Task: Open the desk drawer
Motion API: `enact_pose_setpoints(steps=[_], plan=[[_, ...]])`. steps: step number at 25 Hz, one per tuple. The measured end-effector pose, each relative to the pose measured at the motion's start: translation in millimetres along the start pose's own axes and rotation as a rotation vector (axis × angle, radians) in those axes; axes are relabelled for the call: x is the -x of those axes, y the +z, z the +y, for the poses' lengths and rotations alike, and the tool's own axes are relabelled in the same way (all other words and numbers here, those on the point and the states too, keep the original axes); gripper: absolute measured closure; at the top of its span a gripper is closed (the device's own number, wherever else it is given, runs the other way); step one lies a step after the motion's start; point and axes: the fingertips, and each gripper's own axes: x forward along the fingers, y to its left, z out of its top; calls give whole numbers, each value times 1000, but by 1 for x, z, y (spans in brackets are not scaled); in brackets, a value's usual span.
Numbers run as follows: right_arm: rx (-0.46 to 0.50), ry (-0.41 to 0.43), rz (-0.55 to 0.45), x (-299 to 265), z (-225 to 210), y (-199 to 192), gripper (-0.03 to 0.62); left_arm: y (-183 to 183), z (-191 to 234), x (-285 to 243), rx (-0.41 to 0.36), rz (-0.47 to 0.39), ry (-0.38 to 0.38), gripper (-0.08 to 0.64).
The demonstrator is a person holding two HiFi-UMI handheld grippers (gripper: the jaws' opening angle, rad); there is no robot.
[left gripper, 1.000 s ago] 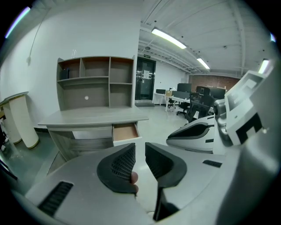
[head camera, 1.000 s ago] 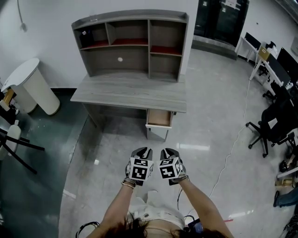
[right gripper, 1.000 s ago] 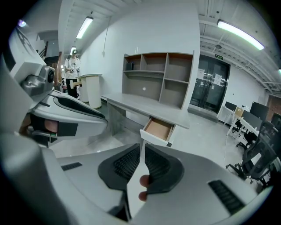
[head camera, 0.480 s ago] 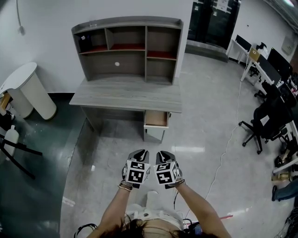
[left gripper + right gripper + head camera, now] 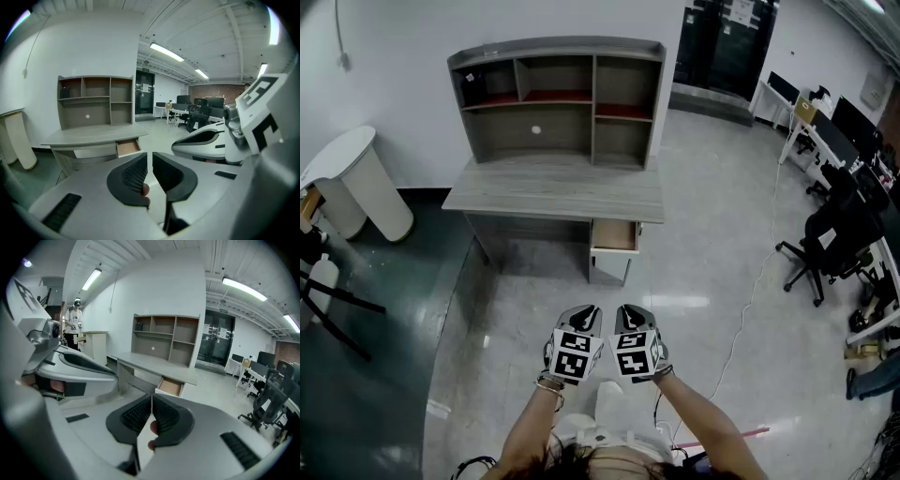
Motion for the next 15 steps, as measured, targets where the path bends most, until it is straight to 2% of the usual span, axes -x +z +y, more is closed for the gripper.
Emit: enact_pose_setpoints(steps=[7,15], plan=[[7,-21,-71,37,11,14,566,5,-9,39,-26,-20,-5,517],[4,-54,-66,71,22,9,569,-3,-15,73,-73,-17,-2,517]])
